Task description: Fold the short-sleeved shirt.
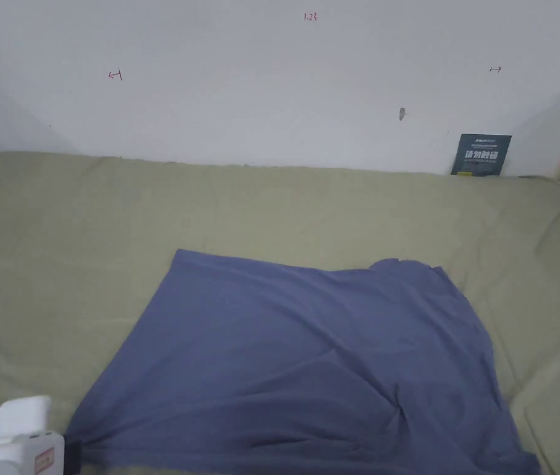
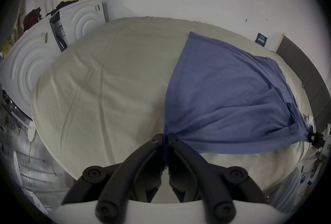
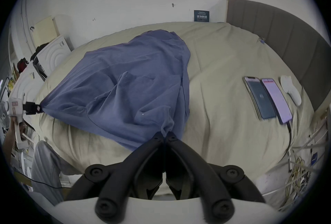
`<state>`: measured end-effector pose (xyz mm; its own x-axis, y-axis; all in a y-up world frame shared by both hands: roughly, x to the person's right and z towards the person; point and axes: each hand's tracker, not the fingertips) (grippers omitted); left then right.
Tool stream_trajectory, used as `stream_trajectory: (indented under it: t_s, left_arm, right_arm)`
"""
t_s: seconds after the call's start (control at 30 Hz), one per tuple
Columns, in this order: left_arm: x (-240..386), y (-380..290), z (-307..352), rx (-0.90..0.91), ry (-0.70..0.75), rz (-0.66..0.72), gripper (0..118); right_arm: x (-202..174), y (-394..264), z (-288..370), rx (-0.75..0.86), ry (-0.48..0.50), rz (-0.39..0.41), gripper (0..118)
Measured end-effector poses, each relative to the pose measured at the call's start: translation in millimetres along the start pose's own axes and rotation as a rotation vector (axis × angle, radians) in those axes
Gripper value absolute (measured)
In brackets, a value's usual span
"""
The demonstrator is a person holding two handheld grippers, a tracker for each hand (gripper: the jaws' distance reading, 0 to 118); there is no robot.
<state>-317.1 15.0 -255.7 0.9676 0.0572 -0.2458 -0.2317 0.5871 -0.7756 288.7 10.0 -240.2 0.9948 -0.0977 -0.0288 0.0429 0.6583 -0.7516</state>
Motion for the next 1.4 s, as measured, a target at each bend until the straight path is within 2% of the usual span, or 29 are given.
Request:
stream_trajectory:
  t_s: [0.17, 0.23, 0.27, 0.3, 0.33, 0.37, 0.4, 0.43, 0.47, 0.57, 0.63, 0.67, 0.7, 0.73, 0.77, 0.8, 0.9, 0.93, 0.97, 1.0, 1.03, 1.07, 1.1, 1.27, 1.3, 1.33, 1.37, 1.4]
  left_arm:
    - [-3.0, -14.6, 2.0, -0.017, -0.005, 0.034, 5]
    - [-5.3, -15.4, -3.3, -0.017, 0.001, 0.037, 5]
    - [-7.2, -15.9, -2.1, -0.014, -0.005, 0.041, 10]
    - [-9.4, -16.7, -0.4, -0.002, -0.016, 0.056, 34]
    - [-11.6, -17.2, 1.1, 0.001, -0.026, 0.070, 80]
    - [-15.9, -14.5, 0.3, -0.001, -0.028, 0.081, 80]
    - [-18.8, -15.4, -1.3, -0.031, -0.041, 0.082, 97]
    - [-19.0, -21.1, 3.3, -0.081, -0.035, 0.069, 118]
    - [-18.8, -18.0, 3.4, 0.021, -0.040, 0.047, 115]
    - [-10.4, -26.5, 24.4, 0.018, -0.001, -0.037, 115]
    - [-18.5, -29.5, 31.0, 0.041, 0.015, -0.071, 115]
    - [-21.0, -32.8, 33.5, 0.038, 0.008, -0.076, 114]
    - [-23.7, -36.7, 36.6, 0.041, 0.002, -0.076, 110]
    - [-25.1, -38.9, 37.6, 0.028, -0.033, -0.088, 92]
    - [-30.3, -39.8, 32.6, 0.012, -0.039, -0.090, 23]
    - [-31.4, -42.9, 27.2, 0.015, -0.033, -0.087, 0]
    - [-29.6, -41.8, 29.8, 0.019, -0.052, -0.098, 0]
    - [-28.7, -40.1, 30.1, 0.028, -0.072, -0.073, 0]
    - [-27.9, -38.0, 28.6, 0.037, -0.088, -0.056, 9]
    - [-25.9, -35.3, 26.1, 0.041, -0.078, -0.041, 46]
    - [-27.4, -25.8, 18.5, 0.033, -0.073, -0.041, 98]
    - [-26.2, -23.2, 9.7, -0.005, -0.083, -0.033, 118]
    - [-26.1, -25.2, 5.9, -0.026, -0.113, 0.018, 117]
    - [-3.6, -26.5, -22.6, -0.014, -0.005, -0.095, 116]
    - [-5.8, -12.4, -28.1, -0.018, 0.007, -0.099, 113]
    - [-4.1, -10.8, -28.2, -0.013, 0.007, -0.094, 104]
    - [-2.9, -9.5, -26.6, -0.015, 0.002, -0.095, 104]
    - [-1.4, -7.5, -22.8, -0.006, 0.015, -0.097, 98]
  right_arm:
    - [8.6, -5.4, -12.8, -0.022, -0.013, -0.014, 2]
    - [8.9, -2.4, -16.4, -0.028, -0.016, -0.017, 6]
    - [10.8, -3.0, -24.2, -0.031, -0.016, -0.019, 31]
    - [10.7, -1.8, -25.0, -0.042, -0.021, -0.030, 70]
    - [9.4, -2.1, -25.2, -0.054, -0.057, -0.033, 107]
    - [10.0, -3.9, -25.1, -0.058, -0.065, -0.031, 107]
    - [11.4, -7.1, -22.9, -0.056, -0.055, -0.034, 115]
    - [11.8, -7.5, -13.4, -0.003, -0.065, -0.046, 118]
    - [11.6, -10.2, -8.4, -0.019, -0.049, -0.061, 118]
    - [-1.4, -13.0, 5.4, -0.017, -0.063, -0.055, 118]
    - [-8.2, -16.1, 12.1, -0.009, -0.084, -0.016, 118]
    - [-4.9, -22.7, 11.6, 0.000, -0.075, -0.002, 117]
    - [-6.1, -24.9, 14.8, 0.008, -0.066, 0.006, 109]
    - [-8.3, -25.9, 17.6, 0.012, -0.073, 0.010, 88]
    - [-10.6, -26.9, 19.7, 0.022, -0.091, 0.014, 26]
    - [-4.4, -32.1, 9.9, 0.033, -0.126, 0.025, 0]
    - [8.6, -31.5, 9.4, 0.017, -0.079, 0.010, 0]
    - [-16.6, -22.0, 26.7, 0.020, -0.086, 0.013, 0]
    - [-20.2, -19.2, 29.8, 0.019, -0.093, 0.018, 0]
    - [-21.5, -16.6, 32.3, 0.020, -0.093, 0.021, 0]
    - [-22.7, -13.2, 34.9, 0.019, -0.093, 0.019, 0]
    - [-0.9, -28.1, 6.9, 0.016, -0.055, 0.046, 0]
    - [1.5, -27.6, 4.9, 0.015, -0.046, 0.039, 0]
    - [0.7, -26.1, -0.1, 0.013, -0.056, 0.060, 0]
    - [-0.6, -24.0, 1.4, 0.014, -0.065, 0.061, 0]
    - [-6.1, -21.7, 6.1, 0.015, -0.071, 0.061, 0]
    - [-7.6, -21.1, 6.5, 0.015, -0.070, 0.064, 0]
    - [-9.1, -20.4, 6.6, 0.013, -0.070, 0.068, 0]
